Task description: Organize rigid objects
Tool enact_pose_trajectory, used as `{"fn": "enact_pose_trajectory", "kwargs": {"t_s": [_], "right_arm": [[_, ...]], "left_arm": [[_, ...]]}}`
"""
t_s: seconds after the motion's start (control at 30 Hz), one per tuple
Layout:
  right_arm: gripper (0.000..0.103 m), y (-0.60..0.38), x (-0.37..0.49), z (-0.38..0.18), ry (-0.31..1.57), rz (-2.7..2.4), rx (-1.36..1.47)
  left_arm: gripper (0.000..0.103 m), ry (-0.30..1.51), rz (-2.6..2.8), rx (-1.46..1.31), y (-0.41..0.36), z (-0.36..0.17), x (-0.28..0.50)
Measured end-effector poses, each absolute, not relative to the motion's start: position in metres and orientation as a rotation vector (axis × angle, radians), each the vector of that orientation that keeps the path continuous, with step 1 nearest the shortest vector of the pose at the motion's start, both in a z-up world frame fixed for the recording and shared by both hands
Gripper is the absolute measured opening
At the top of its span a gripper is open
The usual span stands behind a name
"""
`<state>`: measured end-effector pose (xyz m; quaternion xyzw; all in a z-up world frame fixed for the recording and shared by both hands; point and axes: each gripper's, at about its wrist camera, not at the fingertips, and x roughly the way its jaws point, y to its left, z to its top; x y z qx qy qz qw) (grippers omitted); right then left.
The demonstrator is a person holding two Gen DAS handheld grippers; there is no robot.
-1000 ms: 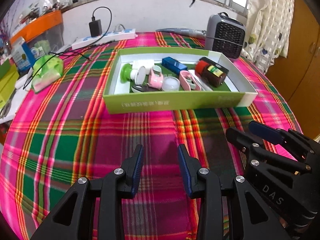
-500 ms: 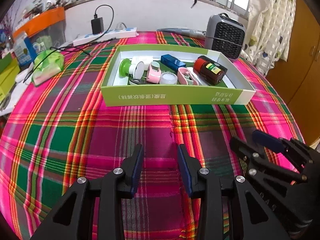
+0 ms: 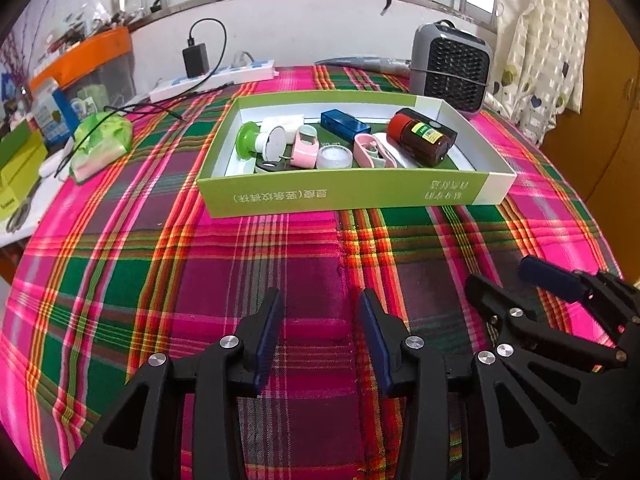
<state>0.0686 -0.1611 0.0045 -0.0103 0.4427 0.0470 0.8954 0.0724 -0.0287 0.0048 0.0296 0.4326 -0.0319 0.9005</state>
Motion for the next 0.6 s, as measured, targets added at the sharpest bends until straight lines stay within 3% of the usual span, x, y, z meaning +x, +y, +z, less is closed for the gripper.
{"fn": "enact_pose_trajectory", "kwargs": {"t_s": [0.1,0.6], "right_arm": [[0.059,-0.166,0.0693,0.004,0.922,0.077,-0.012],[0.06,-0.1668,0.0698,0.0035,0.922,0.082,-0.012]], "left_arm": [[0.041,0.895,-0.068,0.061,-0.0281,0.0048,0.0725],[0.042,0.895,-0.069,0.062,-0.0275,0.0047,0.073]]}}
